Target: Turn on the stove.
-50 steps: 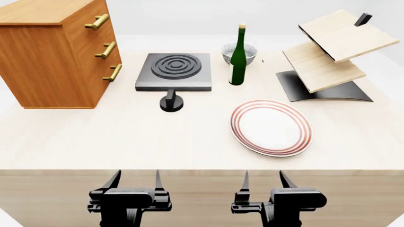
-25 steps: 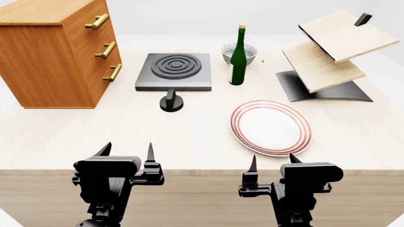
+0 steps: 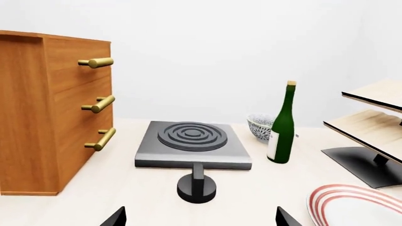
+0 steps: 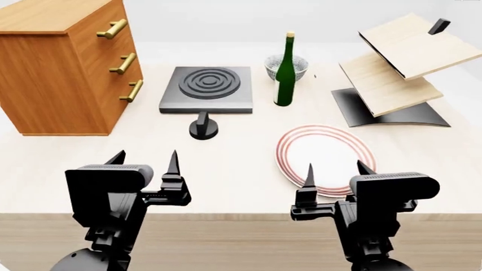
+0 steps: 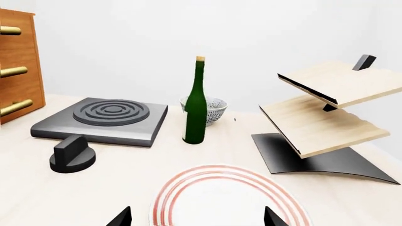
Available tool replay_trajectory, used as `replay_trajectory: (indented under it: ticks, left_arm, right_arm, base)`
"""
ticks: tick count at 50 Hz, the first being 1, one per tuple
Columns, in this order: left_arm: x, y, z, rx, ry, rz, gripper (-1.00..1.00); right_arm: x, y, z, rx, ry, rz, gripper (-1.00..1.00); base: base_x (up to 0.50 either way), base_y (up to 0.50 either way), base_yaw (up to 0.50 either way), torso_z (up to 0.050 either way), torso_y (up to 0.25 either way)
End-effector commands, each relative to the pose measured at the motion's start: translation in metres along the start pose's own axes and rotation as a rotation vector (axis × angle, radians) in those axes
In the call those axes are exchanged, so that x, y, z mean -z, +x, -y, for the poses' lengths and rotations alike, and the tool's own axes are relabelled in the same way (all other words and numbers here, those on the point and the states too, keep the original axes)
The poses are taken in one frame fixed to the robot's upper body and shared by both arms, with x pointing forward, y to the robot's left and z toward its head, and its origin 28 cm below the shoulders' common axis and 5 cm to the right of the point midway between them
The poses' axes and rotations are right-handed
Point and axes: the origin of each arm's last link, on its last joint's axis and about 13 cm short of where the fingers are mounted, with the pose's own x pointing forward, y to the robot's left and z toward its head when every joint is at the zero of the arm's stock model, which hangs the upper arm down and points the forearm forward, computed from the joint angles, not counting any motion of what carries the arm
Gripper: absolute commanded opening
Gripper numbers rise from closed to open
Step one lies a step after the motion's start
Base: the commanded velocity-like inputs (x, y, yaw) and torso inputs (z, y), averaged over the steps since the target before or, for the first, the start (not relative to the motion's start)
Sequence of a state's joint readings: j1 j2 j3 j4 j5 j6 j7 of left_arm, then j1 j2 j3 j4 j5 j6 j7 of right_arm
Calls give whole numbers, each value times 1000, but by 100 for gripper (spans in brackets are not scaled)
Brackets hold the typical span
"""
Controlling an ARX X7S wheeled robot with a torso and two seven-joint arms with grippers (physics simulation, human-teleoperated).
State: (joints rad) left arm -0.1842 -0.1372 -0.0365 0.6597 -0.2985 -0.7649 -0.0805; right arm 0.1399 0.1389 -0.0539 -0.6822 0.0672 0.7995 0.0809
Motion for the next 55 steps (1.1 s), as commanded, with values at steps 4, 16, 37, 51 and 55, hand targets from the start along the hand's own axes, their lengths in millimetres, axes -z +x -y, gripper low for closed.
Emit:
replay_trajectory:
  ticks: [4,16,37,51,55]
  left_arm:
    - [2,1,-1,-8,-1,-10,100]
    - [5,5,-2,-23,7,-17,100]
    - [18,15,-6,-34,64,16,100]
    - [71,47,-28,-126,158,27,100]
    - [90,53,-33,-135,174,13,100]
  right_arm:
    - [1,1,2,10,39,4,100]
    - [0,0,3,10,38,10,100]
    - [5,-1,2,33,-15,13,100]
    - [12,-3,-1,16,-22,5,100]
    - [14,-3,-1,15,-18,1,100]
  base:
    - [500,0,0,0,0]
    - [500,0,0,0,0]
    - [283,0,0,0,1]
    - [0,0,0,0,0]
    - [0,0,0,0,0]
